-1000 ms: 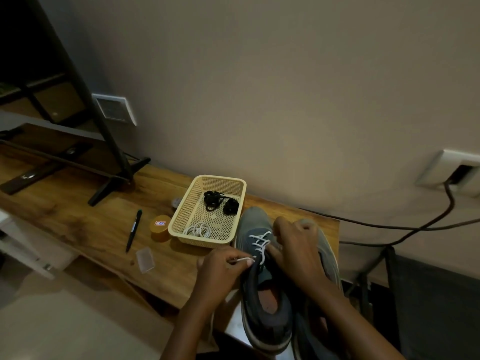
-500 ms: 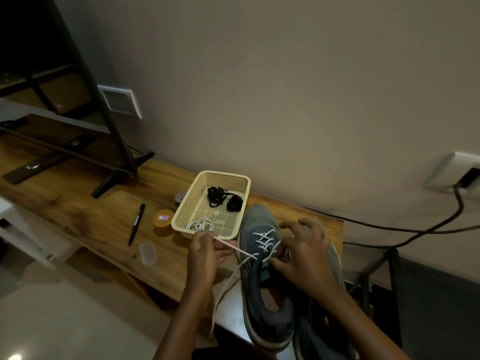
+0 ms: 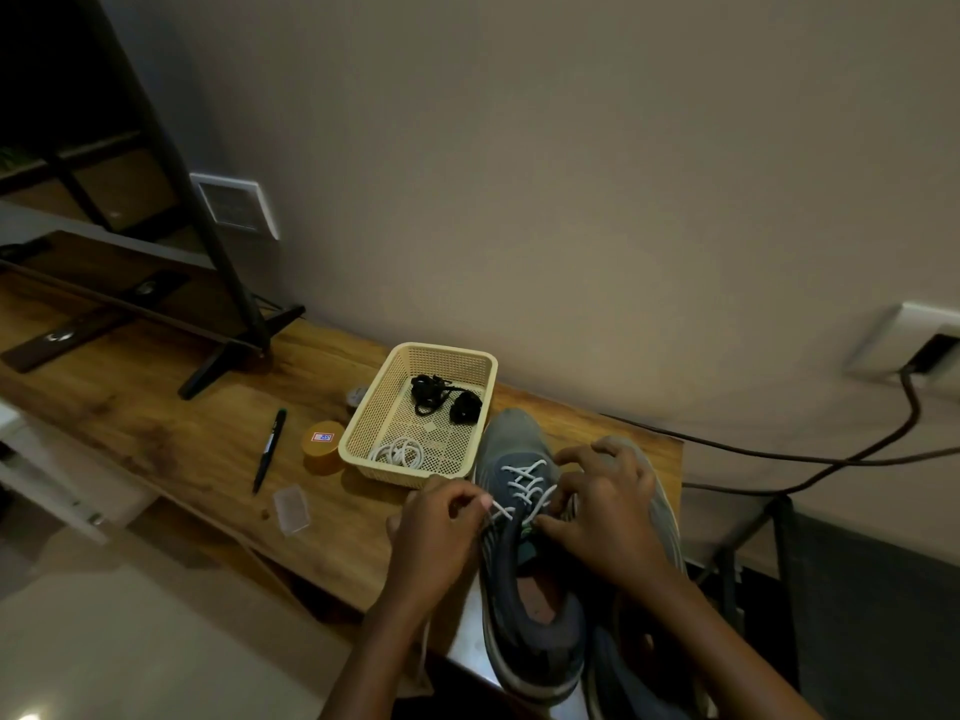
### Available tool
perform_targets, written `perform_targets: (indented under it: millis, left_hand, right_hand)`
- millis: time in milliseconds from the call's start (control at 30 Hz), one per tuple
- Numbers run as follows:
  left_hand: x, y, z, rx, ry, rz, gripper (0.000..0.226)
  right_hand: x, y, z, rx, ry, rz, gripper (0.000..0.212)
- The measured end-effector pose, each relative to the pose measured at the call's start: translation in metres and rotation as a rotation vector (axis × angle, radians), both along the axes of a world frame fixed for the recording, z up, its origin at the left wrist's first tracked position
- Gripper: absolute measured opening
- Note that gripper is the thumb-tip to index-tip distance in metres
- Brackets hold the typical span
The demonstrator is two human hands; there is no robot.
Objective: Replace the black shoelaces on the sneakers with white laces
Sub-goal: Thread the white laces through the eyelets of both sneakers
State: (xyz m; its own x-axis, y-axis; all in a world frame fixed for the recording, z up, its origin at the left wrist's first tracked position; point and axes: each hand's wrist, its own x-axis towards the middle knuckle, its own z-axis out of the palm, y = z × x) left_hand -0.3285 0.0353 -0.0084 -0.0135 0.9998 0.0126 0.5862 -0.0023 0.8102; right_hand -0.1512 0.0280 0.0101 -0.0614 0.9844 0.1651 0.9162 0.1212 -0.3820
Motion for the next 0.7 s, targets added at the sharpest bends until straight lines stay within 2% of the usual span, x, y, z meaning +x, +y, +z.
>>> perform_targets:
  millis: [167, 267, 367, 433, 700]
  left_hand:
    - [-0.006, 0.002, 0.003, 0.025, -0.229, 0.242, 0.017]
    - [-0.001, -0.001, 0.008, 0.115, -0.105, 0.167, 0.015]
    - [0.005, -0.004, 0.008, 0.116, 0.228, -0.043, 0.007]
    - [0.007, -0.006, 0.006, 0.112, 0.343, -0.105, 0.006]
    - [-0.004, -0.001, 0.005, 0.084, 0.323, -0.008, 0.011]
  right_hand:
    - [-0.001, 0.000, 0.001, 0.010, 0.023, -0.002, 0.017]
    - [-0.002, 0.001, 0.000, 0.020, 0.008, -0.007, 0.018]
    - [-0.002, 0.000, 0.001, 0.006, 0.003, -0.006, 0.018]
    - [-0.002, -0.001, 0.002, -0.001, 0.002, -0.006, 0.017]
    - [-0.002, -0.001, 0.000, 0.078, -0.032, -0.018, 0.029]
